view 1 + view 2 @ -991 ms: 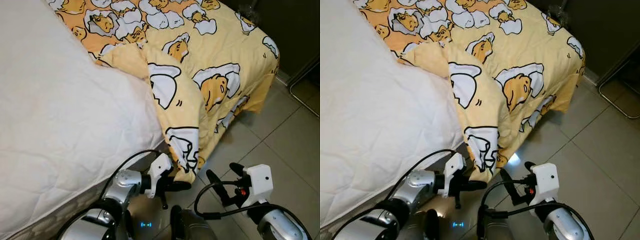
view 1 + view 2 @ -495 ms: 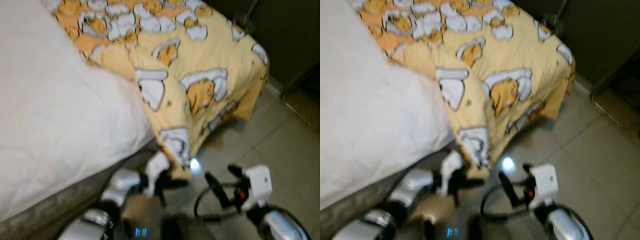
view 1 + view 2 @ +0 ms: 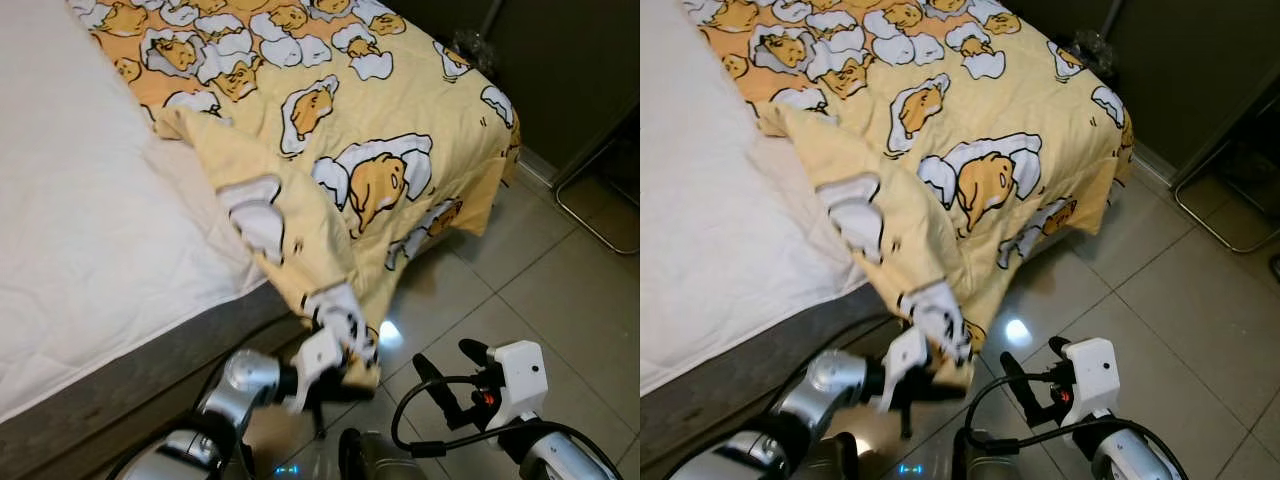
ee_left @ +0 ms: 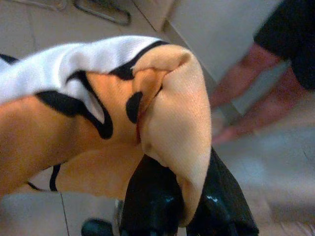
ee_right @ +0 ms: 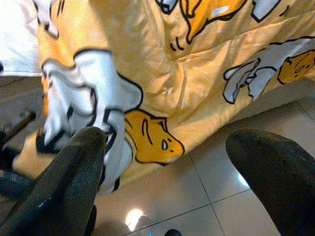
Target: Clean up the room
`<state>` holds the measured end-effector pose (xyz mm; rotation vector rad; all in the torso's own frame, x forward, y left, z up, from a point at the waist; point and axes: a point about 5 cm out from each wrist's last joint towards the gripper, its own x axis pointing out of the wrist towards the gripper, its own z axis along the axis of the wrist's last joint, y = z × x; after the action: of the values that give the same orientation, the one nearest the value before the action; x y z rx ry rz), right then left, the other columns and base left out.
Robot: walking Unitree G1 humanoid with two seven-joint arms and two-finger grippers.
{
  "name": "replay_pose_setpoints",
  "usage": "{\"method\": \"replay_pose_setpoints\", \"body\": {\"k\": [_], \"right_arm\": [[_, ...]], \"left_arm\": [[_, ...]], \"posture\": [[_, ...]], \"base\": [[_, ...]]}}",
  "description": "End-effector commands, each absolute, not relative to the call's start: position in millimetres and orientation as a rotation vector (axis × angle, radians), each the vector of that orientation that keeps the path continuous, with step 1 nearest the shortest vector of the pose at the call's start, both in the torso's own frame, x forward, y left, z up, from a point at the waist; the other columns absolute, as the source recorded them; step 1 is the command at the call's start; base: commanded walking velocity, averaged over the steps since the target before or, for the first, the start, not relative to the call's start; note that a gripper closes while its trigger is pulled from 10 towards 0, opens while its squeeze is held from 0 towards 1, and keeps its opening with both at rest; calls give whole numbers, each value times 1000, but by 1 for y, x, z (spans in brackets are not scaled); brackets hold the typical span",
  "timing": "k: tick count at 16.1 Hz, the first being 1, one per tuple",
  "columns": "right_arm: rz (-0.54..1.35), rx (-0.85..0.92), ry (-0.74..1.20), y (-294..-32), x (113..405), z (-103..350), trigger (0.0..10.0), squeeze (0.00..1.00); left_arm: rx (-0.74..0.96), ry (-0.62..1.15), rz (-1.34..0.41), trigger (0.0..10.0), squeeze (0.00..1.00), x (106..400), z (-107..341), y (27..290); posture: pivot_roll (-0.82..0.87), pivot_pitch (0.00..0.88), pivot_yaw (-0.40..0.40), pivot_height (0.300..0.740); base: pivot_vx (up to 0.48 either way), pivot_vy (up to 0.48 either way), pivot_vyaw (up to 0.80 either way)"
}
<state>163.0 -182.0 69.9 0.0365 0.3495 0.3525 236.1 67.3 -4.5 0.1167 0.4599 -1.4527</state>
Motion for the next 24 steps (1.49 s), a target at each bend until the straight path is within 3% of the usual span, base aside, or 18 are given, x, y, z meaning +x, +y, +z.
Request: {"method": "replay_pose_setpoints", "body": {"k": [1, 8, 16, 19, 23, 24], "right_arm": [[355, 37, 346, -182, 161, 73, 10000, 451], [369, 37, 365, -181, 158, 70, 10000, 451], [382, 37, 376, -181, 156, 67, 10000, 447], [385, 36, 383, -181, 153, 66, 10000, 443], [391, 33, 389, -180, 151, 65, 10000, 447], [391, 33, 391, -181, 150, 65, 10000, 447]], "left_arm": [[150, 467, -1523, 0, 0, 226, -9, 60], [190, 487, -1633, 0, 0, 206, -17, 48], [358, 527, -1766, 0, 0, 197, -23, 57], [446, 584, -1772, 0, 0, 193, -31, 73], [336, 621, -1675, 0, 0, 193, -35, 70], [299, 631, -1630, 3373, 0, 195, -36, 69]], "posture": [[-186, 207, -56, 736], [-190, 208, -61, 736], [-190, 209, -66, 736], [-194, 209, -67, 736], [-198, 208, -68, 736], [-198, 208, -68, 736]], "base": [[0, 0, 0], [0, 0, 0], [0, 0, 0], [0, 0, 0], [0, 0, 0], [0, 0, 0]]}}
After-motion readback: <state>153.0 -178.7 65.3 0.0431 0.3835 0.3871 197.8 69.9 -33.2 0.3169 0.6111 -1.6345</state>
